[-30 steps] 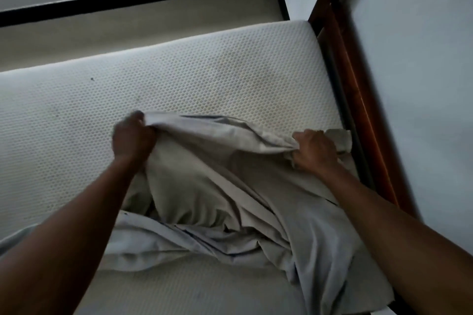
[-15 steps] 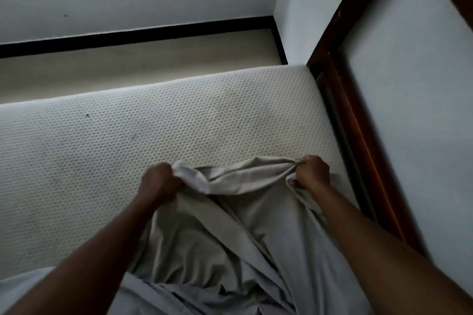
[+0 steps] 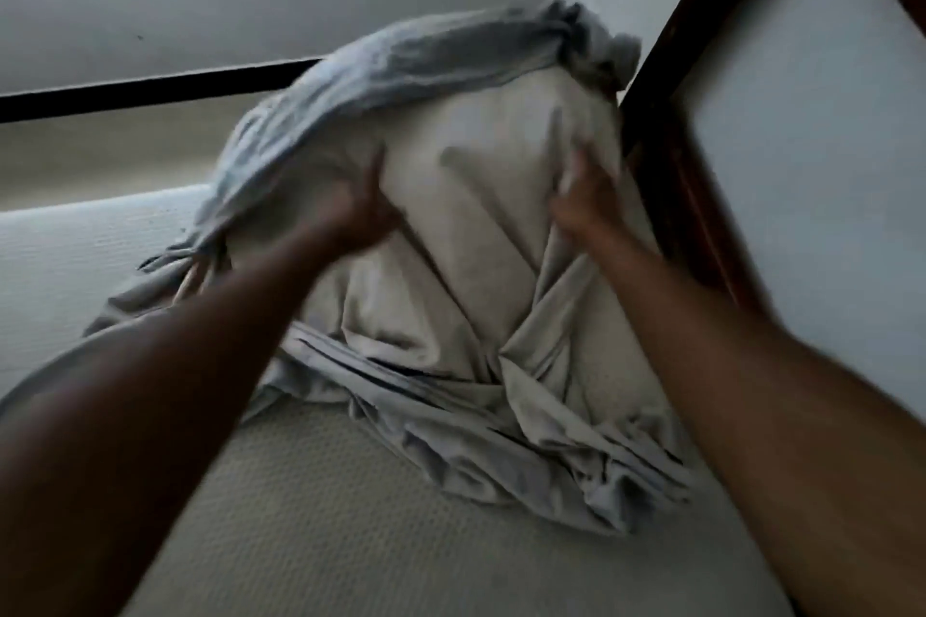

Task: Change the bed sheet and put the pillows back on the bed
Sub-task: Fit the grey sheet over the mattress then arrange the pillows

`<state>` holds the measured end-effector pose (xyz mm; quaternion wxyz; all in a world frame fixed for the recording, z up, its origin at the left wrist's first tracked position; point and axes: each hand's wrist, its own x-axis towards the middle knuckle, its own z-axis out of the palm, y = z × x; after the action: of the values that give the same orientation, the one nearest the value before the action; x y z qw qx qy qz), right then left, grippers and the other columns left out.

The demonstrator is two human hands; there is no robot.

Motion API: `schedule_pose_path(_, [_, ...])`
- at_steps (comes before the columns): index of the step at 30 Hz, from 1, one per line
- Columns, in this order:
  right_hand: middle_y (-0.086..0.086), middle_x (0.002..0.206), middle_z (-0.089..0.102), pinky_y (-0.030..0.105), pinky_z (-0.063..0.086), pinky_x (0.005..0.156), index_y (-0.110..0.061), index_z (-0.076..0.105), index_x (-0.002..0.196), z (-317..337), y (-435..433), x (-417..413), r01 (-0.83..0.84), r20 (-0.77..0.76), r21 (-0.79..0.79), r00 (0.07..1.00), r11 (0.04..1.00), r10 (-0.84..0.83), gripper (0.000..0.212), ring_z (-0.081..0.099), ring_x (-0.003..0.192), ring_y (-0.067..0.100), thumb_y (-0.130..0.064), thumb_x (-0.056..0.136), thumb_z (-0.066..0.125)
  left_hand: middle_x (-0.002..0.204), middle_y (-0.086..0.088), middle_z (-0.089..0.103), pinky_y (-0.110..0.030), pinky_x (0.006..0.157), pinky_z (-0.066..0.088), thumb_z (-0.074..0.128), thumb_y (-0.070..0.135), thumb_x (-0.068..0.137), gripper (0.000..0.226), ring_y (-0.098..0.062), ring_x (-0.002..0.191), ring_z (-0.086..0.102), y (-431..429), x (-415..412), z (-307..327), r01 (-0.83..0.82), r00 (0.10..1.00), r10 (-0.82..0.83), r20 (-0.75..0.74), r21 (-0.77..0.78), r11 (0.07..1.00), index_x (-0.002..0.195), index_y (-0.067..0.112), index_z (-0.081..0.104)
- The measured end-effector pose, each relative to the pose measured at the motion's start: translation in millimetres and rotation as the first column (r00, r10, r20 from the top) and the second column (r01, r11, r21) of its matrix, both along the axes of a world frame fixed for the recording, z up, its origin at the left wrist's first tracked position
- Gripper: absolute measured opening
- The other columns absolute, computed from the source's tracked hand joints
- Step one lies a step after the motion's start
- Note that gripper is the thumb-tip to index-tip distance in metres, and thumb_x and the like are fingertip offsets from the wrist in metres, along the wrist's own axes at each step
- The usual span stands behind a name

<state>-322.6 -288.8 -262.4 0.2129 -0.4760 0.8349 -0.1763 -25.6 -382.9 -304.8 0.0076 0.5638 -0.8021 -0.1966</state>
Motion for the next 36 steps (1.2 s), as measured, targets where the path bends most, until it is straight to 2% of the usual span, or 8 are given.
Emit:
schedule_pose_path(5, [0.013,0.163,0.027,0.046,0.034,0.115,-0.02,0.049,0.143,-91,162,65,-0.351,0.044,0.254,0.935,0.901,0.352,0.067,0.029,0.149,0.032,-0.059,0.089,0.059,0.154,-0.021,0.041,-0.042,0.111,0.036,0.05,0.068,0.084,0.084,-0.037,0.141,0.04,175,8,-22,0.188,0.97,-0.231,0.079,0.359,0.914,0.153,0.021,0.039])
schedule_pose_path(8, [0.011,0.165,0.021,0.047,0.032,0.115,-0.024,0.043,0.147,-102,229,83,-0.304,-0.018,0.182,0.95,0.935,0.313,0.078,0.023,0.152,0.029,-0.065,0.082,0.058,0.164,-0.02,0.022,-0.053,0.108,0.038,0.062,0.067,0.077,0.091,-0.037,0.144,0.03,228,22,-43,0.312,0.936,-0.339,0.09,0.23,0.922,0.156,0.032,0.034])
schedule_pose_path(15, [0.007,0.112,0.059,0.039,0.055,0.077,-0.022,0.07,0.112,-91,262,46,-0.157,-0.007,0.033,0.988,0.987,0.157,0.028,0.065,0.091,0.031,-0.019,0.085,0.062,0.131,-0.02,0.057,-0.05,0.091,0.042,0.07,0.017,0.073,0.032,-0.041,0.115,0.054,251,15,-36,0.569,0.82,-0.55,0.16,-0.122,0.813,0.105,0.017,0.069])
schedule_pose_path(19, [0.022,0.102,0.064,0.038,0.044,0.085,-0.01,0.073,0.094,-59,246,-45,0.266,-0.186,-0.292,0.926,0.919,-0.327,0.024,0.064,0.09,0.042,-0.012,0.081,0.053,0.096,-0.004,0.057,-0.04,0.068,0.049,0.066,0.016,0.071,0.038,-0.03,0.086,0.059,263,-7,-6,0.627,0.777,-0.629,-0.042,-0.05,0.778,0.107,0.018,0.055])
schedule_pose_path(24, [0.025,0.154,0.037,0.049,0.033,0.116,-0.014,0.034,0.156,-32,261,-70,0.607,-0.219,-0.171,0.744,0.776,-0.631,0.076,0.035,0.142,0.04,-0.03,0.084,0.049,0.098,-0.001,0.053,-0.036,0.058,0.049,0.065,0.023,0.075,0.042,-0.024,0.082,0.054,314,-5,5,0.737,0.674,-0.736,-0.066,-0.009,0.676,0.116,0.023,0.055])
schedule_pose_path(29, [0.022,0.136,0.052,0.049,0.041,0.103,-0.006,0.047,0.14,-54,326,21,0.612,-0.079,-0.167,0.773,0.773,-0.629,0.068,0.05,0.125,0.042,-0.023,0.076,0.059,0.087,-0.005,0.055,-0.042,0.069,0.043,0.059,0.018,0.078,0.012,-0.033,0.082,0.056,347,14,-11,0.517,0.856,-0.514,0.059,-0.13,0.846,0.09,0.018,0.059])
schedule_pose_path(33, [0.028,0.138,0.05,0.048,0.047,0.096,0.004,0.045,0.137,-62,347,63,0.932,0.227,0.294,0.146,0.21,-0.963,0.073,0.054,0.123,0.046,-0.038,0.086,0.075,0.087,-0.013,0.057,-0.047,0.074,0.042,0.064,0.017,0.09,0.01,-0.034,0.085,0.052,365,16,1,-0.125,0.991,0.113,-0.07,-0.195,0.973,0.084,0.012,0.058])
schedule_pose_path(36, [0.02,0.126,0.066,0.046,0.055,0.096,0.0,0.064,0.122,-78,345,71,0.872,0.463,0.411,0.053,0.267,-0.885,0.08,0.065,0.112,0.037,-0.061,0.072,0.079,0.08,-0.018,0.066,-0.042,0.069,0.05,0.059,0.031,0.096,0.03,-0.036,0.078,0.062,379,14,-11,-0.522,0.842,0.534,-0.076,0.136,0.842,0.078,0.007,0.062])
